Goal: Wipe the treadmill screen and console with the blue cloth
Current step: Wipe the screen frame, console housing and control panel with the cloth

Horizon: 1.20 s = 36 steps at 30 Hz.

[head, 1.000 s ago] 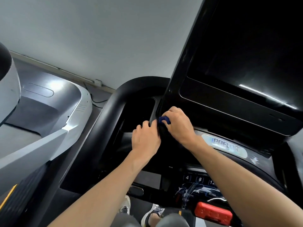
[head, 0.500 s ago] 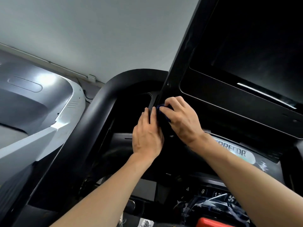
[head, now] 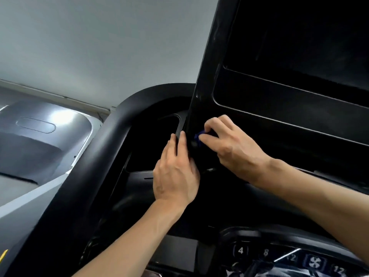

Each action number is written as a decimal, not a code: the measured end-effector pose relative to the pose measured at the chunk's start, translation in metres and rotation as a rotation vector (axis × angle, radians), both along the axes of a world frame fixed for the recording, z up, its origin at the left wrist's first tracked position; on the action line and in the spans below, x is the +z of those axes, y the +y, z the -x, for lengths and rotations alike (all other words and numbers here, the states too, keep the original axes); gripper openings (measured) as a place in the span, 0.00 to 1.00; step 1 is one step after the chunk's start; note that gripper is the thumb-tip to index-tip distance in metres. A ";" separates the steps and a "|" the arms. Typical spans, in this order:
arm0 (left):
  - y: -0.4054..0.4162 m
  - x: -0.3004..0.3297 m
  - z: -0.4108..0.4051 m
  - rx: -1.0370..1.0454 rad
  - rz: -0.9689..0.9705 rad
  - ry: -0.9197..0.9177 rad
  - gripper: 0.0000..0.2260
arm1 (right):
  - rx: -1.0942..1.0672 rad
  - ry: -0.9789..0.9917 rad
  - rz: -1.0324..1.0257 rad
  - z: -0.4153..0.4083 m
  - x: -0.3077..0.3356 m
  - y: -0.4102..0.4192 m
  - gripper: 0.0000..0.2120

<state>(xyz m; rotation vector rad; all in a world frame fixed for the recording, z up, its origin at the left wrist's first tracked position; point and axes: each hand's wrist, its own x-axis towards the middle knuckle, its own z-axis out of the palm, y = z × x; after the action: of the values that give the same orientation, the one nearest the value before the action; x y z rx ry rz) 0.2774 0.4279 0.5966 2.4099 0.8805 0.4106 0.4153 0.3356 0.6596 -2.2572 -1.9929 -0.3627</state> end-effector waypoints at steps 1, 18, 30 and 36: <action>-0.001 0.000 -0.001 0.014 -0.005 0.004 0.28 | -0.014 -0.015 0.004 -0.002 -0.001 -0.009 0.10; -0.001 -0.005 0.000 0.045 0.034 -0.078 0.27 | -0.036 -0.318 -0.138 -0.014 0.029 0.046 0.07; -0.002 -0.005 0.000 0.045 0.048 -0.076 0.29 | -0.003 -0.401 -0.038 -0.011 0.055 0.046 0.05; 0.001 -0.002 0.001 0.009 0.013 -0.075 0.30 | -0.100 -0.433 -0.121 -0.044 0.119 0.068 0.20</action>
<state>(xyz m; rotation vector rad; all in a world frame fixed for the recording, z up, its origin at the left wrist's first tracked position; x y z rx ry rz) 0.2766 0.4284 0.5946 2.3632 0.8581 0.4941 0.4590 0.4039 0.7786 -2.3588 -1.9684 -1.0306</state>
